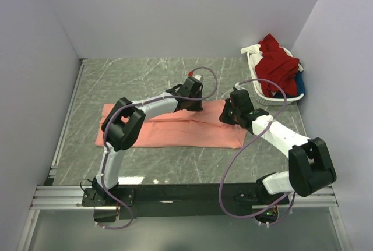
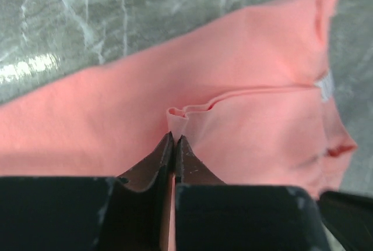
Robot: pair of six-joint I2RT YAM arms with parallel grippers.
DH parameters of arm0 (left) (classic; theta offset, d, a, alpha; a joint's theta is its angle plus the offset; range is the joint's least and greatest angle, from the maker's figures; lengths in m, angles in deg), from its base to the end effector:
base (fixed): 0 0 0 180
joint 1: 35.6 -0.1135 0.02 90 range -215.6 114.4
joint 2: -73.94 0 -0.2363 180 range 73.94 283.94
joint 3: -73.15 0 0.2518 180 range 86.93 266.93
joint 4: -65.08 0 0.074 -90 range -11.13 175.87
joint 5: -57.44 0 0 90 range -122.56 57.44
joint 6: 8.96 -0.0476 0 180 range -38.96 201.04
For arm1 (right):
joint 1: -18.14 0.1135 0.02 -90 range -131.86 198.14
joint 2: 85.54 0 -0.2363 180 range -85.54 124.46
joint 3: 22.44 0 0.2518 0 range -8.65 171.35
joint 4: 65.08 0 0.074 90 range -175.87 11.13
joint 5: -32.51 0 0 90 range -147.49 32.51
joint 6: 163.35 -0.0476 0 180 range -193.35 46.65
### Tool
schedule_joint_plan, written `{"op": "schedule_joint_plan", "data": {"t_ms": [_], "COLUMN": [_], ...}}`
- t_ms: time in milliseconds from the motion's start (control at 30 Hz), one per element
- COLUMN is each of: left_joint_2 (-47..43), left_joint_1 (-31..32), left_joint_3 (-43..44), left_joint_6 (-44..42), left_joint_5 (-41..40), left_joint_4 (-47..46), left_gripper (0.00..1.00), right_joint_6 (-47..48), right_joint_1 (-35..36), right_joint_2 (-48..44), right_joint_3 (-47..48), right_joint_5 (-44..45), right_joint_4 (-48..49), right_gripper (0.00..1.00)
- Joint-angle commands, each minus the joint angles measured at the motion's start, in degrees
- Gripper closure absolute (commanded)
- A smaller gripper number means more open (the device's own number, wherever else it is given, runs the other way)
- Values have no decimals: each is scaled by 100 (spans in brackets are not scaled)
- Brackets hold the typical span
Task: Fold and stack the t-shirts
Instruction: Fold the tshirt
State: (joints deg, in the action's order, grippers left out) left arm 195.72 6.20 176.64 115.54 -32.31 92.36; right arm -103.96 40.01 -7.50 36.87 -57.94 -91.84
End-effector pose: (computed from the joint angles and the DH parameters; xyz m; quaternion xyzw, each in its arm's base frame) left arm 0.3492 -0.3125 0.1485 0.0598 0.9238 -0.2351 0.2961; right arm 0.2734 0.1101 0.1771 0.0690 0.9229 0.1707 0.3381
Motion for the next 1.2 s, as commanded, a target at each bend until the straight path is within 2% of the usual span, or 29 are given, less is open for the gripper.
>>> {"op": "schedule_joint_plan", "data": {"t_ms": [0, 333, 633, 1167], "left_joint_2": [-751, -1612, -2052, -2105], "left_joint_1": [118, 311, 513, 557], "left_joint_3": [-322, -1665, -2730, -3065], "left_joint_6": [-58, 22, -22, -260], "left_joint_5": [194, 677, 792, 748], "left_joint_4": [-496, -1129, -1569, -1552], "left_gripper": [94, 94, 95, 95], "right_joint_6": [-15, -24, 46, 161], "right_joint_1": [-25, -147, -411, -649], "right_joint_2": [-298, -456, -422, 809], "right_joint_3": [45, 142, 115, 870], "right_joint_5": [220, 291, 142, -350], "right_joint_4": [5, -127, -109, 181], "right_gripper": [80, 79, 68, 47]}}
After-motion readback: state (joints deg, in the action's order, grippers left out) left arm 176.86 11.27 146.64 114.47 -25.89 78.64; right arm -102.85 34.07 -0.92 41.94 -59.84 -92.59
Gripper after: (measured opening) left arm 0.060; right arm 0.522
